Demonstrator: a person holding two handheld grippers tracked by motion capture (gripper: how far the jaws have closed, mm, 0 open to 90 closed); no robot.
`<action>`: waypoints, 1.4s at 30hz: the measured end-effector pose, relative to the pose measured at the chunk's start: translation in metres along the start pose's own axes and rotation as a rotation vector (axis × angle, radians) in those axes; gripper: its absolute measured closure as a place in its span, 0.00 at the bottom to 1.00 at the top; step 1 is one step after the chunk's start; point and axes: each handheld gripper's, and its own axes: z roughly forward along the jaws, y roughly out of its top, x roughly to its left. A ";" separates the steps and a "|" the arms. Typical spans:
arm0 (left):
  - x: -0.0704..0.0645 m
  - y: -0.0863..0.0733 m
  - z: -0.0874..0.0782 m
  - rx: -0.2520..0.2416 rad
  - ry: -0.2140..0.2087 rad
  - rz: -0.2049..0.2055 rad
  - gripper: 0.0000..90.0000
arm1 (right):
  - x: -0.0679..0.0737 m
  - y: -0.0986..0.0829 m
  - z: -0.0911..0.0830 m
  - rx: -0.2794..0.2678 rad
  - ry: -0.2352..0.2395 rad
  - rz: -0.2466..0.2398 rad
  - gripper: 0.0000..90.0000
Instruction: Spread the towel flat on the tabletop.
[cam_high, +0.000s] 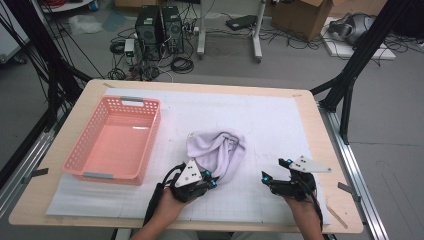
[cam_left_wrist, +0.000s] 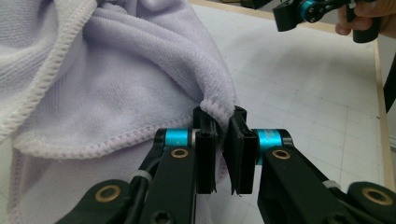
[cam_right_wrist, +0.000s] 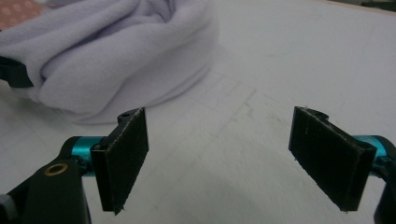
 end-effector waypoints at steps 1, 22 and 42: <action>0.000 0.000 0.000 0.000 0.002 0.002 0.92 | 0.000 0.000 0.000 0.000 0.000 0.000 0.21; 0.009 -0.004 -0.005 -0.005 0.020 -0.017 0.92 | 0.032 0.043 0.092 0.070 0.207 -0.015 0.93; 0.014 -0.007 -0.010 -0.007 0.039 -0.039 0.92 | -0.022 0.005 0.016 0.197 -0.045 -0.034 0.96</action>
